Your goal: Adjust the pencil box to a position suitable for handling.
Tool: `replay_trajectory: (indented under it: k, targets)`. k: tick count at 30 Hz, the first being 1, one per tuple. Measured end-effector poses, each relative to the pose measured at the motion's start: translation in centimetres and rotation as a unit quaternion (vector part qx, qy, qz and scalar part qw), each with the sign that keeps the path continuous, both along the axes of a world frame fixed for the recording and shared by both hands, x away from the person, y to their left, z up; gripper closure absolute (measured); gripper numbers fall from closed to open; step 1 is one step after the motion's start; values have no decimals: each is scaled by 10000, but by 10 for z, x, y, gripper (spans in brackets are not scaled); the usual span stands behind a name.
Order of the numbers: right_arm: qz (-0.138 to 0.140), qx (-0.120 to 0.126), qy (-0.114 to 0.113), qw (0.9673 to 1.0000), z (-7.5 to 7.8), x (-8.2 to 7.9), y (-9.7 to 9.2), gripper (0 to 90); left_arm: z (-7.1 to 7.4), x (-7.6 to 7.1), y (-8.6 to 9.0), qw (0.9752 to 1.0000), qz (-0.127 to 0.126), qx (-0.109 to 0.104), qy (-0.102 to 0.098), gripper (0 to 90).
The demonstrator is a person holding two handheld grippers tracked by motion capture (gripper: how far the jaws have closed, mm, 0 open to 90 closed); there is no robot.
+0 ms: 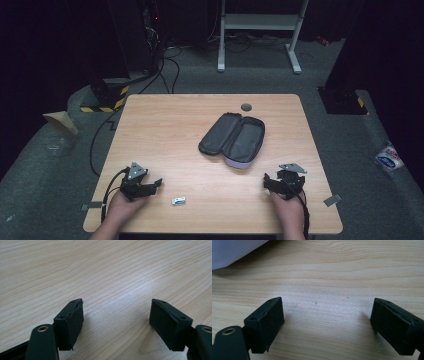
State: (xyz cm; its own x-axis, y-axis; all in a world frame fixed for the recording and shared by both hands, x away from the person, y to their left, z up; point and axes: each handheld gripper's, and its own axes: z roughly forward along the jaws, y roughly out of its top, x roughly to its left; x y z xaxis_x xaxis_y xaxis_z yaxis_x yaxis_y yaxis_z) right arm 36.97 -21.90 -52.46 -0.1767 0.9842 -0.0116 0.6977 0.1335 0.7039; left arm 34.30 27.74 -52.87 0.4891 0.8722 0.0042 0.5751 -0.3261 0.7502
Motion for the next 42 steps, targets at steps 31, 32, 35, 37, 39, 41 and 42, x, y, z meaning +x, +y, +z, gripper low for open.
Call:
replay_trajectory:
  k: [31,32,35,37,39,41,42]
  targets:
    - [558,43,-275,9981,7,-10,4,231,0,1,0,10000,-41,7,-3,272]
    - [574,72,-349,9977,9,-10,5,233,0,1,0,10000,-35,6,-9,272]
    - [588,90,-414,9974,11,-11,8,238,0,1,0,10000,-22,-1,-6,272]
    - [640,68,-510,9966,13,-11,11,240,0,1,0,10000,-24,-7,-10,272]
    - [705,90,-546,9960,14,-13,15,239,0,1,-1,10000,16,-4,-6,265]
    - [756,98,-599,9953,16,-13,17,239,0,2,-1,10000,29,1,7,260]
    - [769,106,-652,9949,18,-13,18,239,0,2,0,10000,91,6,29,239]
